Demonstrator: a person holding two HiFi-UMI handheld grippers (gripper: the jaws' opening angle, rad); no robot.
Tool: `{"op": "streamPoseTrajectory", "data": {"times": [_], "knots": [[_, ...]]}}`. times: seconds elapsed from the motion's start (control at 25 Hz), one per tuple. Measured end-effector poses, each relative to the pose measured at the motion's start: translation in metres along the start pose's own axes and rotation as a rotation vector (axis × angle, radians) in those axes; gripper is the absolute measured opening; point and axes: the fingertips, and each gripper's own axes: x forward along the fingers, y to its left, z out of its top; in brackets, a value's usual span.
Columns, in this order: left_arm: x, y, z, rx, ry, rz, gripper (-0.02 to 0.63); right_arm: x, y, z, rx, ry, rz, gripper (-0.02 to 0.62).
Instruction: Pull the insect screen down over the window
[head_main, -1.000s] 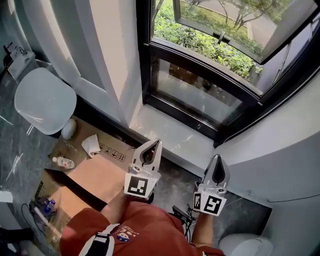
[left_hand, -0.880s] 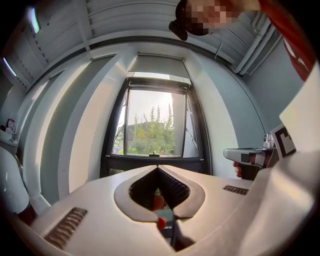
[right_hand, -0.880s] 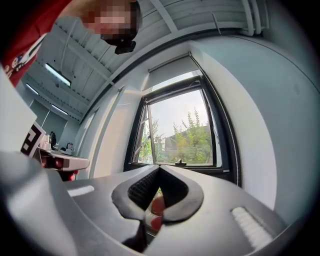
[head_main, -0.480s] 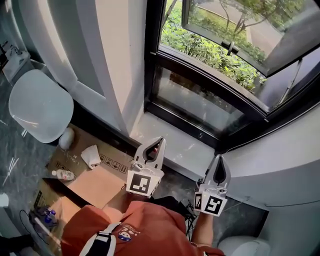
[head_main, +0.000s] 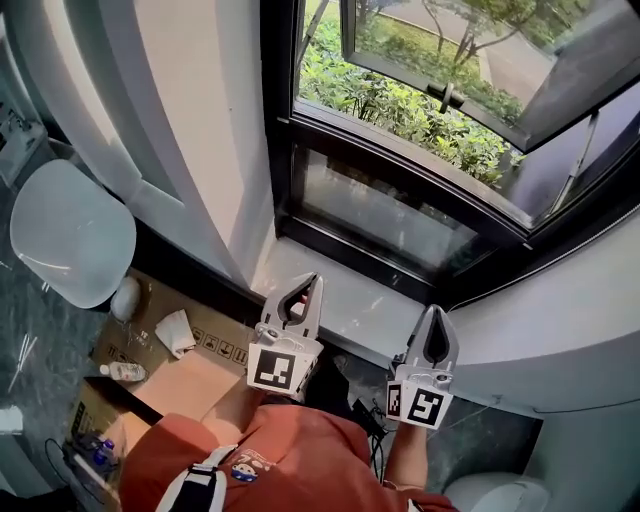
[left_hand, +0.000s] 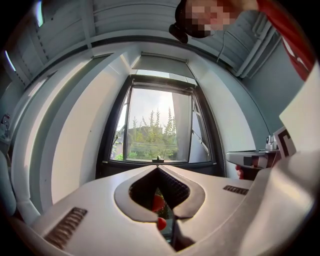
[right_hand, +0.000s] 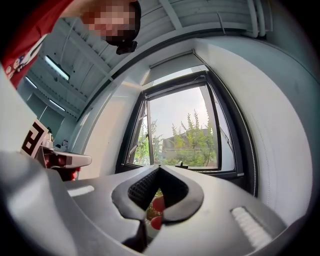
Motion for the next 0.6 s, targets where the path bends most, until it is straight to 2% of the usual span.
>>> {"op": "streamPoseTrajectory", "data": {"times": [0.28,0.6], "knots": [[0.045,-0.004,0.001,0.035,0.001,-0.015,0.005,0.032,-0.031,-0.01,0.03,-0.028,-0.027,0.009],[0.113,-0.028,0.002,0.078,-0.008,-0.046,0.005,0.068,-0.087,-0.021,0.049,-0.039,-0.068,0.009]]}}
